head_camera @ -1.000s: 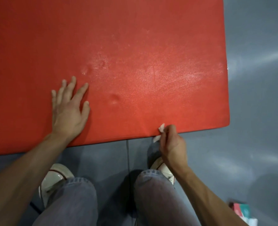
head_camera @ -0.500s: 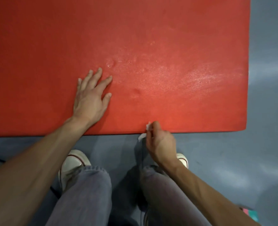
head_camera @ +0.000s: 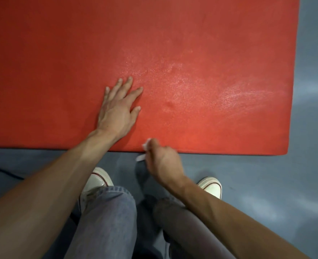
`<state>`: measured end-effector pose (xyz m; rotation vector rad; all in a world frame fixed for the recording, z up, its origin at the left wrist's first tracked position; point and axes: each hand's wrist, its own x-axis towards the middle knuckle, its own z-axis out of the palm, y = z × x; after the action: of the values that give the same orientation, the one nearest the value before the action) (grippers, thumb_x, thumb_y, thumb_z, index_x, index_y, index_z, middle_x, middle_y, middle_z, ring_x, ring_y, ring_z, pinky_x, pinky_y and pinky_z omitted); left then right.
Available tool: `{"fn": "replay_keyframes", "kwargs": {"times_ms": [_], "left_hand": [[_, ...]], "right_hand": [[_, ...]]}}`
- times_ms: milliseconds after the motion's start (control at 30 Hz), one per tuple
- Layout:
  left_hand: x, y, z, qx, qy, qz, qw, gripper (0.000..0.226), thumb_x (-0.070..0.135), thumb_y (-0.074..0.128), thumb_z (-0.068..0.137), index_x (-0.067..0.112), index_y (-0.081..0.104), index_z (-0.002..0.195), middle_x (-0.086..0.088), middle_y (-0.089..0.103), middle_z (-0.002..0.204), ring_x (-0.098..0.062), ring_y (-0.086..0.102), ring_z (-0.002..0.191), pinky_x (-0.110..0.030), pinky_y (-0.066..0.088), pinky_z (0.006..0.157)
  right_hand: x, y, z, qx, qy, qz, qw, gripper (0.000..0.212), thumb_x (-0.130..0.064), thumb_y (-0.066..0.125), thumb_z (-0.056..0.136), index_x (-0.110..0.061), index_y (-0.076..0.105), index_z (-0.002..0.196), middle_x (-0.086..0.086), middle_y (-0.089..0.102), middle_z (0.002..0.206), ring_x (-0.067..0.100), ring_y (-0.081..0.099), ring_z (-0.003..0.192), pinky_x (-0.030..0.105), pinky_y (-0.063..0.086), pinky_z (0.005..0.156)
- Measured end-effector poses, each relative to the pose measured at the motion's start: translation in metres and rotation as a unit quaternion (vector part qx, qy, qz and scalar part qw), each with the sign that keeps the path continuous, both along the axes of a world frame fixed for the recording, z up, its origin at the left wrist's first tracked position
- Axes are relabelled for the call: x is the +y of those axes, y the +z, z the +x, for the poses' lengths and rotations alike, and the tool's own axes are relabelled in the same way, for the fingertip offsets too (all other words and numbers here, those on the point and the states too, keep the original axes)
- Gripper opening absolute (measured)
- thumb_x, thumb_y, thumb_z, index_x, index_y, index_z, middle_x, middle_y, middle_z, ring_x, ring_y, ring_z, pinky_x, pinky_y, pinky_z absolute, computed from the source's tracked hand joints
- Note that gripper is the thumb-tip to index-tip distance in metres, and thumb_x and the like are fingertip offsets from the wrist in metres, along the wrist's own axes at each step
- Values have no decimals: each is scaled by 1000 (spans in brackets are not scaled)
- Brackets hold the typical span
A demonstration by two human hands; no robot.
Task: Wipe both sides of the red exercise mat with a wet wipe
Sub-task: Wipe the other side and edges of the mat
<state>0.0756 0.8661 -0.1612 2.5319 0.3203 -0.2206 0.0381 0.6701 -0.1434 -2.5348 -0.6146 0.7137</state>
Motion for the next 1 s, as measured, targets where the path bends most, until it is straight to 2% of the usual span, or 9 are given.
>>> {"fn": "replay_keyframes", "kwargs": {"times_ms": [100,233,367,533,600,667,800,900,1000], "left_hand": [[0,0,0,1,-1,0,1000,56,29,58,101,29,43,155,1,18,171,-23,8,158,-46,0,127],[4,-1,-1,1,-9,-7,1000,56,29,58,102,29,42,155,1,17,171,-23,7,159,-46,0,127],[3,-3,-2,-5,-3,-4,1000,55,28,58,102,29,43,155,1,18,171,-24,8,158,-46,0,127],[3,-3,-1,-2,-3,3,1000,56,28,59,101,29,44,154,1,18,171,-24,9,158,-47,2,127],[3,-2,-1,3,-7,6,1000,56,29,58,102,30,41,155,2,16,171,-23,7,159,-46,1,127],[3,-2,-1,9,-9,7,1000,56,30,57,103,31,39,156,3,13,171,-22,5,159,-44,-1,127],[5,-4,0,14,-16,13,1000,58,32,57,103,33,37,157,4,11,172,-22,4,159,-45,-1,126],[4,-3,1,29,-19,16,999,60,33,55,104,35,32,159,5,6,172,-21,0,159,-46,-2,127],[6,-4,2,44,-26,24,998,61,35,51,105,38,24,160,7,-1,172,-19,-5,159,-46,-3,128]], "right_hand": [[10,5,6,-2,29,-11,1000,30,-43,40,95,-19,54,108,5,77,86,40,69,74,40,50,58],[-82,8,35,-5,-162,-80,984,12,-28,68,88,-21,61,93,-1,75,80,28,70,70,35,52,59],[-127,16,50,-35,-293,-162,942,19,-27,72,86,-15,59,80,2,66,68,33,68,72,32,40,58],[-15,3,22,50,-104,-13,993,18,-21,67,89,-16,62,105,3,76,89,31,72,83,38,55,71],[37,8,10,84,28,-29,996,25,-23,62,92,-11,56,114,11,75,94,38,70,87,41,52,72],[54,10,9,81,77,-65,992,27,-28,59,94,-10,53,113,19,71,93,44,67,86,40,44,67],[-11,12,26,50,-37,-44,997,27,-46,64,83,-24,59,97,-1,73,85,32,70,81,35,45,63],[-72,15,44,42,-192,-95,976,20,-30,73,84,-21,55,79,-8,68,69,21,66,64,30,42,56],[-96,20,56,61,-214,-131,966,17,-25,72,84,-19,58,77,-2,70,66,19,66,61,37,53,58]]}}
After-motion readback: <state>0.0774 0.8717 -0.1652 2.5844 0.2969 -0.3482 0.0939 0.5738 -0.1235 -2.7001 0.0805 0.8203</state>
